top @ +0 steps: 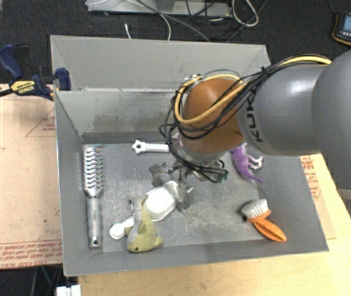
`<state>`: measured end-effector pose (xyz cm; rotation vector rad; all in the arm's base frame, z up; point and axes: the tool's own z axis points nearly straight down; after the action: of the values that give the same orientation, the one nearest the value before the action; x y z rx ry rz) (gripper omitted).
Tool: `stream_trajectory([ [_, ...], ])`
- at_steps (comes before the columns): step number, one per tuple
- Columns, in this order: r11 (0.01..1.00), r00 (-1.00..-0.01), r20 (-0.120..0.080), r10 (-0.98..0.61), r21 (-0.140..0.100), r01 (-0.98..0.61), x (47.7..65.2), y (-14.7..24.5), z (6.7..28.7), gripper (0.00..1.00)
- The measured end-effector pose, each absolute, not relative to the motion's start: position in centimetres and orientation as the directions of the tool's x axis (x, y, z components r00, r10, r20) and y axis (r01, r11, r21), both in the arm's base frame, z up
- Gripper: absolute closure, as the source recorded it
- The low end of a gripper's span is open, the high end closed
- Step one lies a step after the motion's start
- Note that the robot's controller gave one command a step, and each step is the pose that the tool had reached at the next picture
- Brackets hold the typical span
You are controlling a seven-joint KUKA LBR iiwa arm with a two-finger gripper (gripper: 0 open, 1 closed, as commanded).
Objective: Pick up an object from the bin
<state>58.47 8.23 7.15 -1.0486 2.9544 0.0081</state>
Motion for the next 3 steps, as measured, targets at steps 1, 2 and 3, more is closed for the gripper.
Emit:
stream_trajectory([
  [1, 0.777, -0.777, -0.008, -0.629, 0.003, -0.629, 58.5, 8.2, 7.2, 1.0],
  [2, 0.779, -0.779, -0.009, -0.627, 0.004, -0.627, 58.5, 8.3, 7.4, 1.0],
  [3, 0.779, -0.779, 0.0, -0.627, 0.009, -0.627, 58.1, 8.3, 10.3, 1.0],
])
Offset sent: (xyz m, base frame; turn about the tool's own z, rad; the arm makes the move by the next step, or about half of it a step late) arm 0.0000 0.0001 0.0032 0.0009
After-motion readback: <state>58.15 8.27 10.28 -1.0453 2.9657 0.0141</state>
